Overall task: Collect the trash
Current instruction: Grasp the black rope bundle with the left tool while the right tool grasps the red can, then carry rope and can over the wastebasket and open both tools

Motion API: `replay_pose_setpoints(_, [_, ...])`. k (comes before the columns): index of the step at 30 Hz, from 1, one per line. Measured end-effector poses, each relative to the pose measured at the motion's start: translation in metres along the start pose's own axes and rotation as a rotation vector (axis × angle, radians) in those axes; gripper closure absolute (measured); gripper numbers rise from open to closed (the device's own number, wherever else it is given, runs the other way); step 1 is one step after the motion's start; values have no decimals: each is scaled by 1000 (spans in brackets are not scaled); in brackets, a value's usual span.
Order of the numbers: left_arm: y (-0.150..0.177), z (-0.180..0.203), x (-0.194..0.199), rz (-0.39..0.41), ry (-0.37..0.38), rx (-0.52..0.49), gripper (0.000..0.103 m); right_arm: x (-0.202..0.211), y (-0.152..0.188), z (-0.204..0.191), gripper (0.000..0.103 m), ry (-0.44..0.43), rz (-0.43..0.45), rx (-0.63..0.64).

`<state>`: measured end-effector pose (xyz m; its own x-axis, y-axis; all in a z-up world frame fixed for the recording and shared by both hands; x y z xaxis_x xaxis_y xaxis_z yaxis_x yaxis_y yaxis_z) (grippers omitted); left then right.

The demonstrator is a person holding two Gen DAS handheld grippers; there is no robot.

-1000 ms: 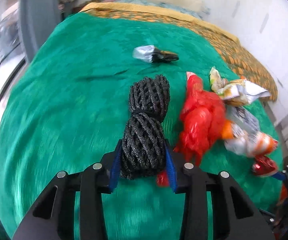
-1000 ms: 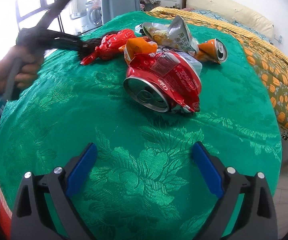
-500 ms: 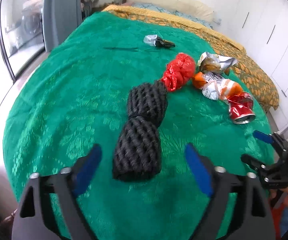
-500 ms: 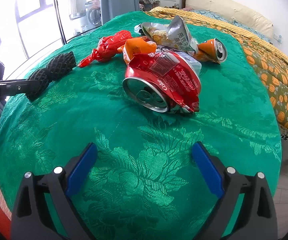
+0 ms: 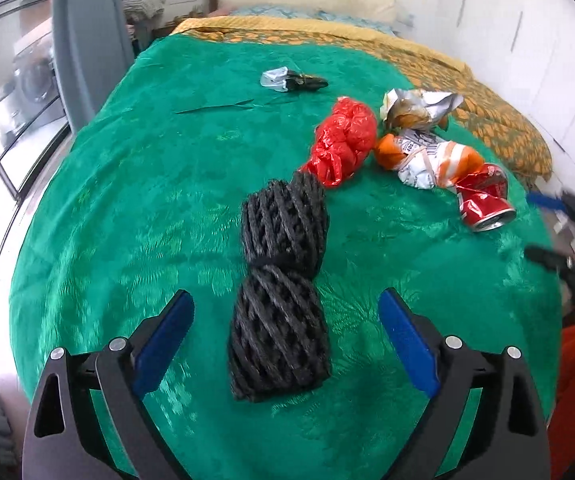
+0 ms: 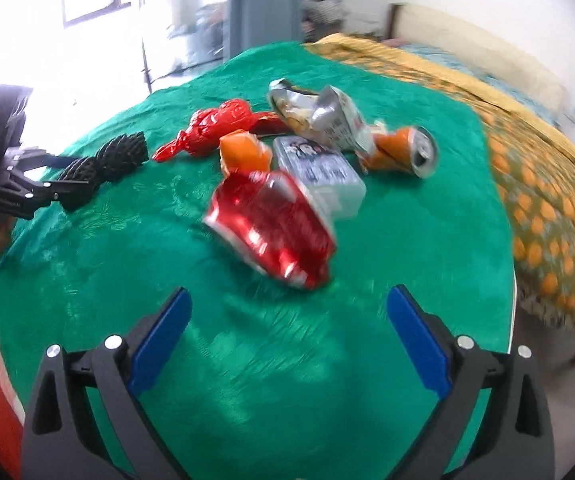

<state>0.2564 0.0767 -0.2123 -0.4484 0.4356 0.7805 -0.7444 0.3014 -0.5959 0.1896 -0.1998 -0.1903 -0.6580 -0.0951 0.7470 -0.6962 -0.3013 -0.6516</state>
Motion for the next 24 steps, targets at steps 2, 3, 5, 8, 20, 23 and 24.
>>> replay_pose_setpoints(2, [-1,0,-7,-24,-7,-24,11,-10,-14,-1,8,-37,-13,62])
replay_pose_setpoints(3, [-2,-2,-10,-30,-21,-34,11,-15,-19,-2,8,-50,-21,80])
replay_pose_setpoints(5, [-4,-4,-13,-39,-27,-30,15,-24,-27,-7,8,-76,-36,115])
replay_pose_setpoints(8, [-8,0,-17,-50,3,-26,23,-36,-35,-15,9,-93,-50,171])
replay_pose_setpoints(20, [4,23,-1,-33,-2,39,70,5,-14,-16,57,-154,-50,30])
replay_pose_setpoints(23, [13,42,6,-25,13,46,70,17,-1,-6,57,-159,-57,-46])
replay_pose_setpoints(24, [17,51,7,-25,18,57,70,19,3,-4,57,-150,-63,-56])
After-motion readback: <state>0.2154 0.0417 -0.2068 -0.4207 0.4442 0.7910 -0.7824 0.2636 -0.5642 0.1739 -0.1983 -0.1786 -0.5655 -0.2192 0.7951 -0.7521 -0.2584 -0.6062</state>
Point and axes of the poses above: each gripper's, at about its wrist camera, not at the fingertips, and x roughly against the way its jaws point, z to its right, y to its underside, the point moved 6 cm from there along -x, roughly the way its jaws point, and after that the axes turned 9 degrees about y, right-handed, at the moved point
